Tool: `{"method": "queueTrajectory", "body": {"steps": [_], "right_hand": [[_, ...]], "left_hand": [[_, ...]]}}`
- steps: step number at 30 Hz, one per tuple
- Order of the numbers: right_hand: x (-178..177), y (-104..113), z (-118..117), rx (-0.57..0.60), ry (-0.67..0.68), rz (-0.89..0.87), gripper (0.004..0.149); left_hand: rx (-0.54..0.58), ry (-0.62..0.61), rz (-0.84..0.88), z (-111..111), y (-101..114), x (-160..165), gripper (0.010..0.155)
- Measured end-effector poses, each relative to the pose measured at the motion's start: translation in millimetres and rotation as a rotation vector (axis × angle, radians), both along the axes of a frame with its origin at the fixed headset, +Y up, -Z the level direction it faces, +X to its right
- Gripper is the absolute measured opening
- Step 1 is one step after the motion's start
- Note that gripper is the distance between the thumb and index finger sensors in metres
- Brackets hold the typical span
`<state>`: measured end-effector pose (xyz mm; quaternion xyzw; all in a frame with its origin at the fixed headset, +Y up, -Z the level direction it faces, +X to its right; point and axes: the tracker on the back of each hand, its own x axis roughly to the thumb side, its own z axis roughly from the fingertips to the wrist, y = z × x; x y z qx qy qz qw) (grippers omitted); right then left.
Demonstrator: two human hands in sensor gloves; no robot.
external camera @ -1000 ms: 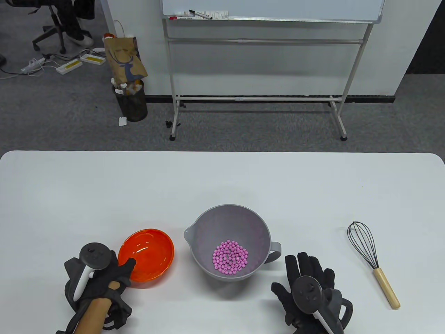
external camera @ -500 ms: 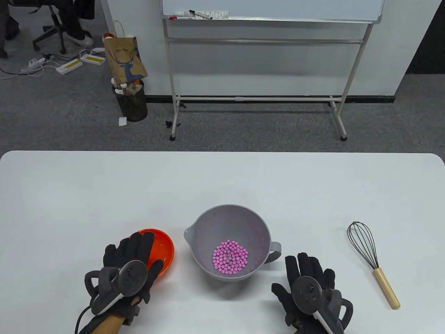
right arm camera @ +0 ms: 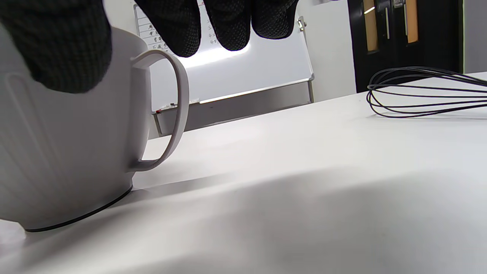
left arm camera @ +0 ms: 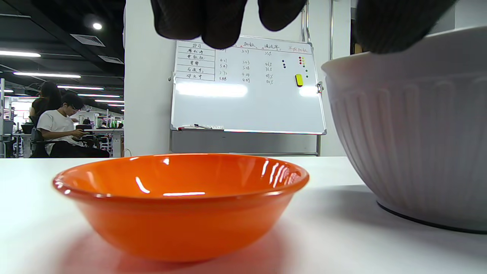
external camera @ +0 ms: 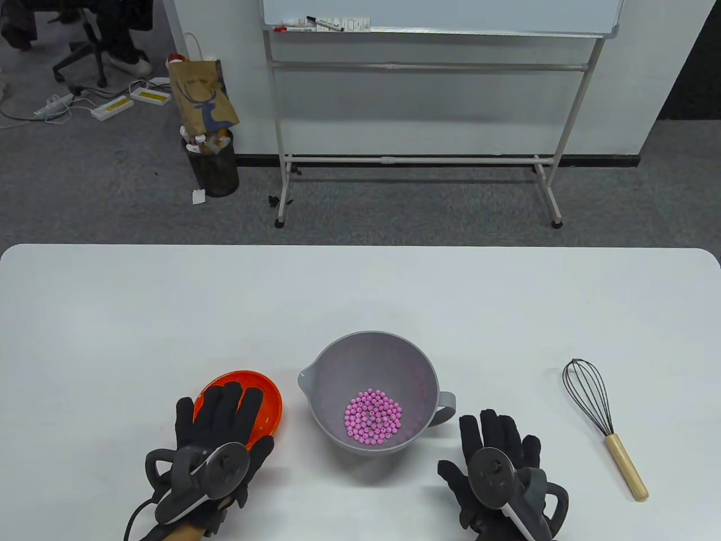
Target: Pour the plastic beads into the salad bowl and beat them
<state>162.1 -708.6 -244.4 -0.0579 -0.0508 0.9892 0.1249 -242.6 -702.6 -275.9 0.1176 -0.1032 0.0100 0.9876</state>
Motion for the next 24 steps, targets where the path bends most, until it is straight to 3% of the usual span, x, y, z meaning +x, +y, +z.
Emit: {"method": "queueTrajectory", "body": {"steps": [6,13,17,21,24], "right_hand": [[11,14,-3,0.022,-0.030,0.021,0.084],[79,23,-22,-0.024,-0.275,-0.018,0.087],[126,10,-30,-0.098,-0.514,0.050,0.086],[175,-15,-30,-0.194,-0.746,-0.003,0.082],[195,-29,-27,-0.252,-0.840,-0.021,0.079]], "left_hand": [[-0.006,-0.010,0.009,1,-2,-1,0.078],[0.002,-0.012,0.007,1,-2,-1,0.078],[0.004,-0.011,0.006,1,-1,-1,0.078],[0.001,-0.009,-0.009,1,-1,-1,0.078],[-0.007,-0.006,-0.011,1,-1,-1,0.078]]}}
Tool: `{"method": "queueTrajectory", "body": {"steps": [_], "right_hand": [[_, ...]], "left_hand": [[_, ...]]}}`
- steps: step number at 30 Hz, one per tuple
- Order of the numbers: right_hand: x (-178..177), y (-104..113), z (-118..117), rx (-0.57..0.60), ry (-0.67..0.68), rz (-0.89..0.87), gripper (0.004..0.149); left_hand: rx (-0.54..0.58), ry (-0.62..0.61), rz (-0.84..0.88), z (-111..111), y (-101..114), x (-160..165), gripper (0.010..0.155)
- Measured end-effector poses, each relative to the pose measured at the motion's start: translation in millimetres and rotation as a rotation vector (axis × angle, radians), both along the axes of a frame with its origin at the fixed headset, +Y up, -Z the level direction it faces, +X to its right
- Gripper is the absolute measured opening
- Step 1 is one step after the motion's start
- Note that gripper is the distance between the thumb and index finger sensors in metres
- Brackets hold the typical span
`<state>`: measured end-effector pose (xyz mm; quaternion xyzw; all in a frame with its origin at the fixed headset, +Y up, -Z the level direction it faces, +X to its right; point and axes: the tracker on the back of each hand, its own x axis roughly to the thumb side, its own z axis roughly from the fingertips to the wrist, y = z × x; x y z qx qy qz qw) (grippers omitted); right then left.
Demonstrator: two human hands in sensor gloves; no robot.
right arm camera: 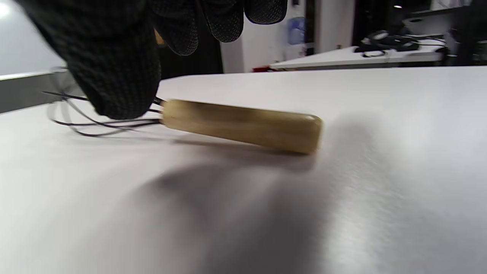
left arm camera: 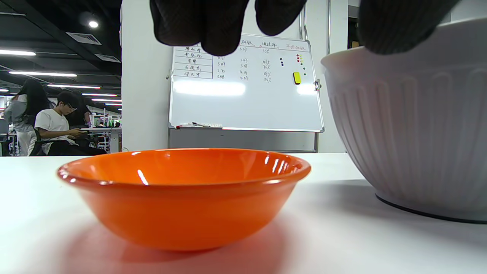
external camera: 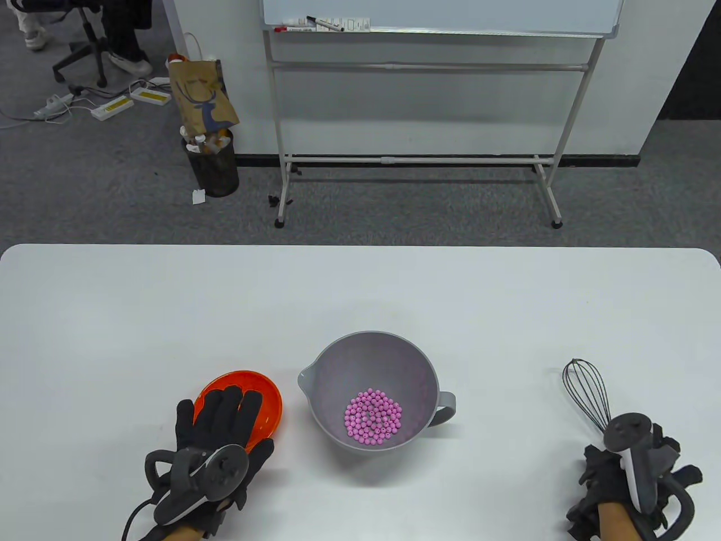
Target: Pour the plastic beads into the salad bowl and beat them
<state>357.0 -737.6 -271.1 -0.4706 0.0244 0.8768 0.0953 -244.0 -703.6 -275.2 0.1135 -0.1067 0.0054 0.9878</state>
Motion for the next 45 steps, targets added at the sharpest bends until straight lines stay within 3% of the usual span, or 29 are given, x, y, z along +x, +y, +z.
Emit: {"method": "queueTrajectory", "body": {"steps": [5,11,14,19,26,32,36,38,39,41,45], "right_hand": [[20,-25,6,-0.100,-0.094,-0.062,0.061],[15,-24,5,-0.081,-0.069,-0.050,0.057],[8,-12,8,0.041,-0.044,-0.053,0.057],[-7,8,17,0.353,0.022,-0.196,0.056],[-44,46,25,0.723,0.290,-0.208,0.052],[-89,99,34,0.966,0.523,-0.259,0.051],[-131,124,28,0.981,0.687,-0.271,0.050],[-155,132,18,0.916,0.799,-0.307,0.049],[-170,134,10,0.825,0.874,-0.337,0.048],[-190,132,-1,0.714,0.937,-0.356,0.048],[-221,117,-18,0.682,0.932,-0.230,0.047]], "left_hand": [[-0.021,0.014,-0.002,-2,-3,-1,0.078],[-0.030,0.023,0.011,-3,-4,-1,0.078],[-0.035,0.025,0.014,-3,-4,-2,0.078],[-0.060,0.035,0.052,-4,-6,-7,0.078],[-0.107,0.071,0.230,-6,-1,-14,0.078],[-0.226,0.067,0.422,-21,18,0,0.084],[-0.324,0.073,0.497,-37,28,18,0.088],[-0.382,0.098,0.503,-46,24,27,0.089],[-0.415,0.113,0.503,-51,19,31,0.090],[-0.471,0.100,0.524,-56,10,37,0.091],[-0.550,0.086,0.611,-60,-10,54,0.090]]}}
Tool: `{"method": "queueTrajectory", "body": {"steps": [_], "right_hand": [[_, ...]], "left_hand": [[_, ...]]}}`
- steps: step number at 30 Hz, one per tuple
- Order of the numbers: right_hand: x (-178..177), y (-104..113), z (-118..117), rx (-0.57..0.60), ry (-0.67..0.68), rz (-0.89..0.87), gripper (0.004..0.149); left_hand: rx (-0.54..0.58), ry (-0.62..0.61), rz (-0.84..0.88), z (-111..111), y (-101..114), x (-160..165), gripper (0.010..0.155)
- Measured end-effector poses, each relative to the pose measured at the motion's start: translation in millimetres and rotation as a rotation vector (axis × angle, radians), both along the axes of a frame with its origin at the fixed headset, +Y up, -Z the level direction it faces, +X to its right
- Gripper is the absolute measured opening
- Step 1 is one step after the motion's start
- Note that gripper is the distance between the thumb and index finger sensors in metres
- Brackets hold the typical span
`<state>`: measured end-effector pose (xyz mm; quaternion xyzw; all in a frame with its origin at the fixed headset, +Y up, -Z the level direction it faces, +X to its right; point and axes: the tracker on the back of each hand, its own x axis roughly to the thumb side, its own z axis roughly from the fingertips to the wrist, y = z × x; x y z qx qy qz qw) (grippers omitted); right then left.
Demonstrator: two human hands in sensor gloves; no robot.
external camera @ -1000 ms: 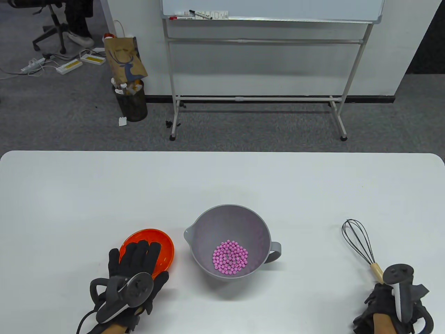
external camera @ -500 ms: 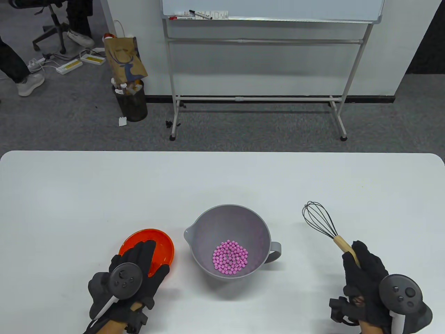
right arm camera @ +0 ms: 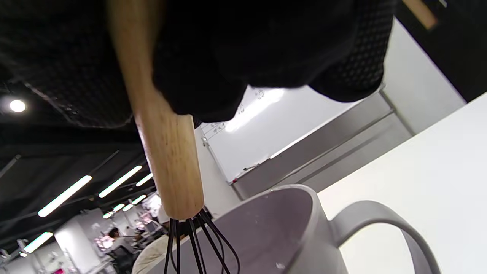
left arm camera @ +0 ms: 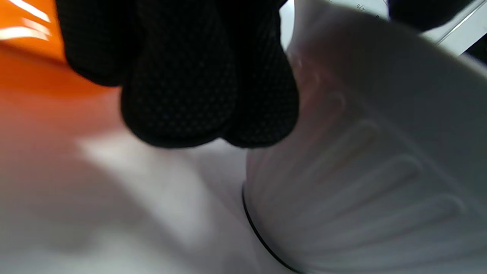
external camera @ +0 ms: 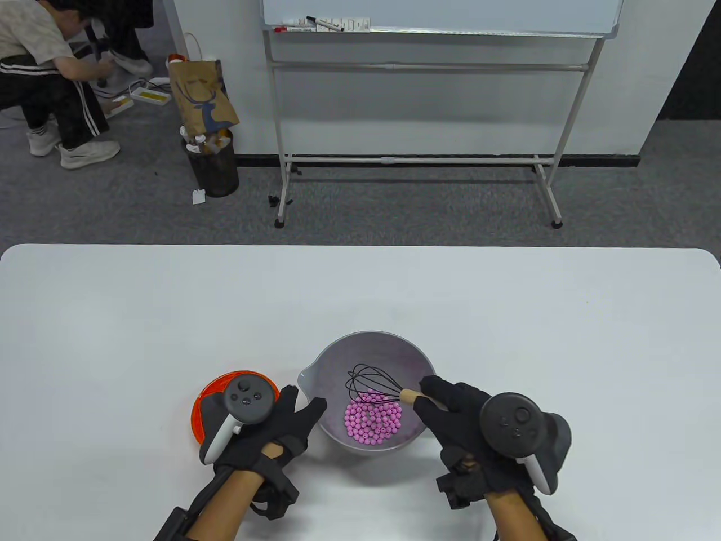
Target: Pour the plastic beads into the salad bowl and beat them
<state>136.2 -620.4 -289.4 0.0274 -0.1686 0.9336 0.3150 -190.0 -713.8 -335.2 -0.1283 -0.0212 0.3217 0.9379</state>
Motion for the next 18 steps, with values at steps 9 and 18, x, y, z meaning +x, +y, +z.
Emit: {"method": "queueTrajectory", "body": {"steps": [9,18], "right_hand": [[-18,-16,5,0.093,-0.088,0.227,0.043],[-30,-3,15,0.051,-0.009,0.256,0.040]], "left_hand": [[0.077,0.073,0.153,4,-21,17,0.077],[0.092,0.095,0.144,5,-23,21,0.075]]}}
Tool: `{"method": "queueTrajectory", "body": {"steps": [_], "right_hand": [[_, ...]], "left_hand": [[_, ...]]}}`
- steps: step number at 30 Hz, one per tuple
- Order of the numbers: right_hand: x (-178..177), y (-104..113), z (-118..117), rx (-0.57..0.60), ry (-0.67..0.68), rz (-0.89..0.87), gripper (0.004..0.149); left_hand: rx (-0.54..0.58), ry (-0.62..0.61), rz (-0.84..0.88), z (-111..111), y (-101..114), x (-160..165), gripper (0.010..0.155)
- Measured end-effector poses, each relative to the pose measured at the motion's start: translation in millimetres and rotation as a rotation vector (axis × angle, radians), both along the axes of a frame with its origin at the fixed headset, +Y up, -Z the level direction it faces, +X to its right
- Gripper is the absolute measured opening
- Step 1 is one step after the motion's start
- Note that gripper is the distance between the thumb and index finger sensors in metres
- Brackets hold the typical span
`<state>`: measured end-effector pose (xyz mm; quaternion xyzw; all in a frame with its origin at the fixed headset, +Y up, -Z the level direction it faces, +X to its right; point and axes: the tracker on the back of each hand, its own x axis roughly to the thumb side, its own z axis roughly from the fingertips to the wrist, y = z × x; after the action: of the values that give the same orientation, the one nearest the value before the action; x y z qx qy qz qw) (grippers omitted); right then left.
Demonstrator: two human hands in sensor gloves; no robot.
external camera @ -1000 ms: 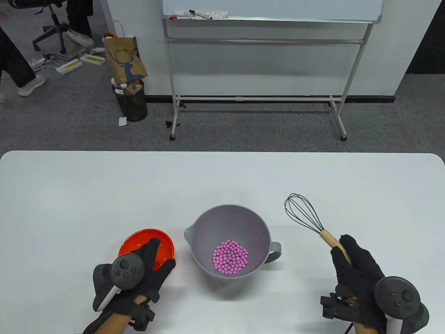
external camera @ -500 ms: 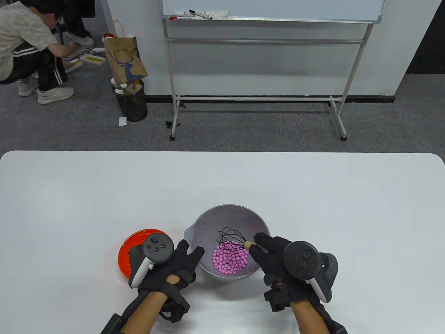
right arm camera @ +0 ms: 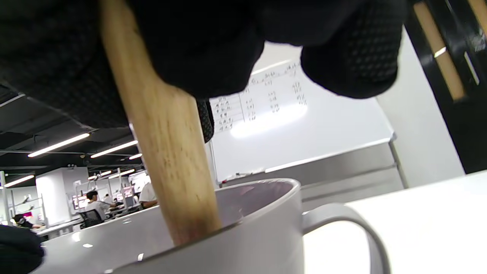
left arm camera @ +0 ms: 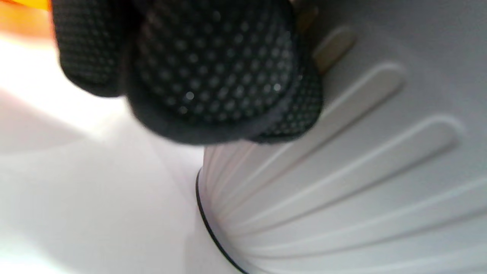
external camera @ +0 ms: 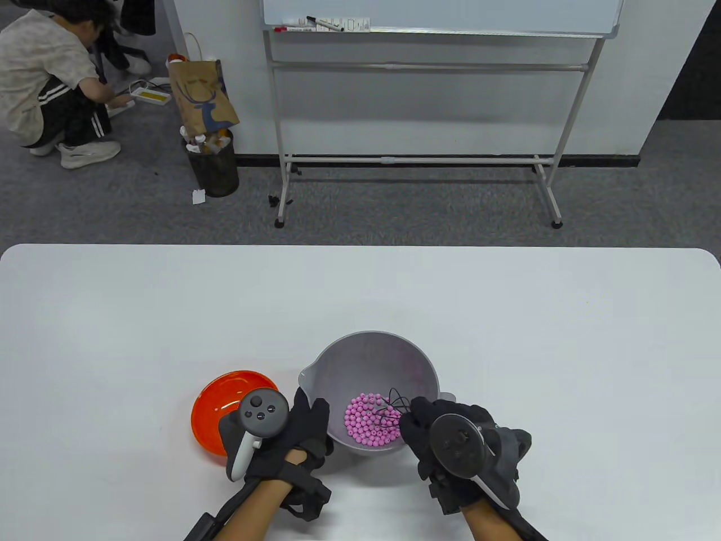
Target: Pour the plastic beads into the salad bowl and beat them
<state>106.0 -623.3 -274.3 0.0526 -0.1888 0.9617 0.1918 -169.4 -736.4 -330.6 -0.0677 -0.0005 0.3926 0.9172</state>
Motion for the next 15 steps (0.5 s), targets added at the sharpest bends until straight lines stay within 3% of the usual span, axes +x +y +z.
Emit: {"method": "queueTrajectory", "body": {"steps": [5,10,15], "right_hand": [[6,-5,-8,-0.111,0.039,-0.172,0.040],[9,-28,-16,-0.131,-0.040,-0.347,0.042],[7,-32,-15,-0.067,-0.078,-0.239,0.043]], "left_hand": [[0.025,0.025,-0.009,1,0,2,0.074],[0.024,0.020,-0.004,1,0,2,0.074],[0.024,0.019,-0.003,1,0,2,0.074]]}}
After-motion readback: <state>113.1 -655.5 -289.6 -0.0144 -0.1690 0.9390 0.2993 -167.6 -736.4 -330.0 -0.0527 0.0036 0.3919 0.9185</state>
